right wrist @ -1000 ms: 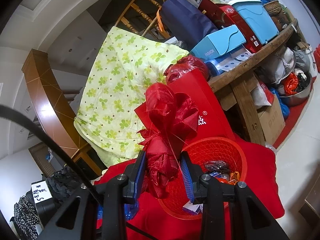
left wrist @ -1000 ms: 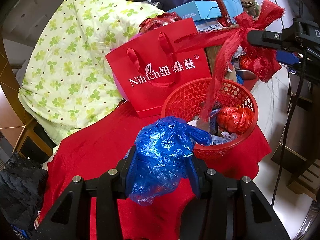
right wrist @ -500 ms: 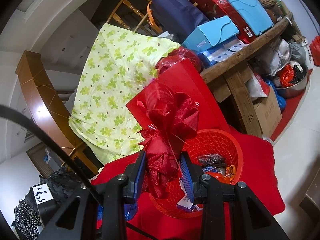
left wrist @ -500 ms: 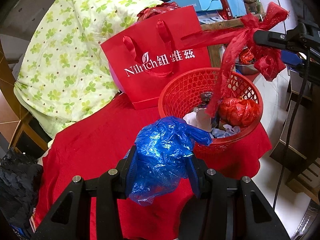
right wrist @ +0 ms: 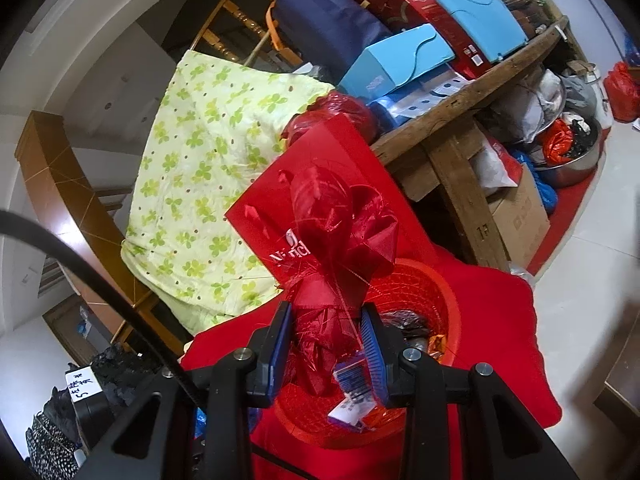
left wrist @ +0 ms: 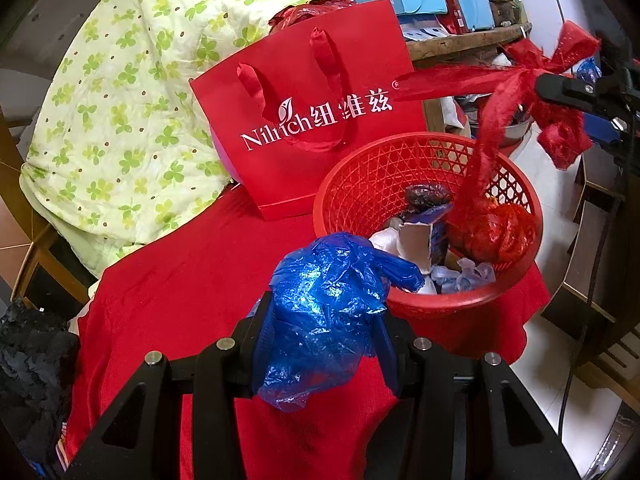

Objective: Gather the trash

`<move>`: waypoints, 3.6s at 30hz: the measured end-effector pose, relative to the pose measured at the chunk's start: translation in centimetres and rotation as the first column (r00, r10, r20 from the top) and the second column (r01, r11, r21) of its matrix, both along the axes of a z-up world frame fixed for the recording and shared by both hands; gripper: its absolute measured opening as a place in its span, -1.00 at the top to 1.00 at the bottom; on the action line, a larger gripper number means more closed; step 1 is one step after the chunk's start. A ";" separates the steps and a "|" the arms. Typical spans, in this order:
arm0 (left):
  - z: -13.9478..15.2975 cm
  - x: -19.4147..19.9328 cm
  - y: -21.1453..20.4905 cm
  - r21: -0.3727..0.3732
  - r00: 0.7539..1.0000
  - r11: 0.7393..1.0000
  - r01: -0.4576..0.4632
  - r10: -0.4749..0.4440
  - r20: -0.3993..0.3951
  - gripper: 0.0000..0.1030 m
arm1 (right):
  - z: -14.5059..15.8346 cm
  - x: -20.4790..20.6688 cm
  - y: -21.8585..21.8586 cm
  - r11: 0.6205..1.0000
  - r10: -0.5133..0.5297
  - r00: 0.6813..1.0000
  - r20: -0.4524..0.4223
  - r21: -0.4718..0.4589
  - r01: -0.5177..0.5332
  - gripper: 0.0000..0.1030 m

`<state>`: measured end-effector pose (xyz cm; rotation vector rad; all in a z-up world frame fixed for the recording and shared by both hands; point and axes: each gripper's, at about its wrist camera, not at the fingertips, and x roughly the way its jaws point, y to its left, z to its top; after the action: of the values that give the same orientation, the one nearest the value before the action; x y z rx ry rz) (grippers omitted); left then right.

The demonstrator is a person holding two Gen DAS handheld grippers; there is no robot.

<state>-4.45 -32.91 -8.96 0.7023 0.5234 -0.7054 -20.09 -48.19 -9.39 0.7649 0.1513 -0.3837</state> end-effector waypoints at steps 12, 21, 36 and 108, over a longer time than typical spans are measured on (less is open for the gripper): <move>2.0 2.7 -2.5 -0.089 0.998 0.995 0.049 -0.051 -0.023 0.07 | 0.0 0.9 -1.8 1.000 -0.024 1.000 -0.015 -0.012 0.024 0.27; 2.1 5.5 -5.3 -0.189 0.980 0.977 0.101 -0.130 -0.149 0.07 | -0.9 3.6 -3.1 1.000 -0.006 0.999 -0.039 0.002 0.006 0.27; -1.3 6.1 -6.7 -0.183 0.961 0.972 0.149 -0.186 -0.203 -0.18 | -4.6 7.9 -5.4 0.994 0.013 0.996 -0.094 0.112 -0.002 -0.18; 8.6 -4.0 14.4 -0.293 0.997 0.956 -0.012 0.032 0.065 -0.82 | 6.5 -0.8 17.4 0.935 -0.103 0.942 -0.320 -0.354 -0.018 -0.39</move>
<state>-8.49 -18.54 -0.33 0.4407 0.3521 -0.7171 -20.89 -30.84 -2.91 0.3422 0.3755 -0.5647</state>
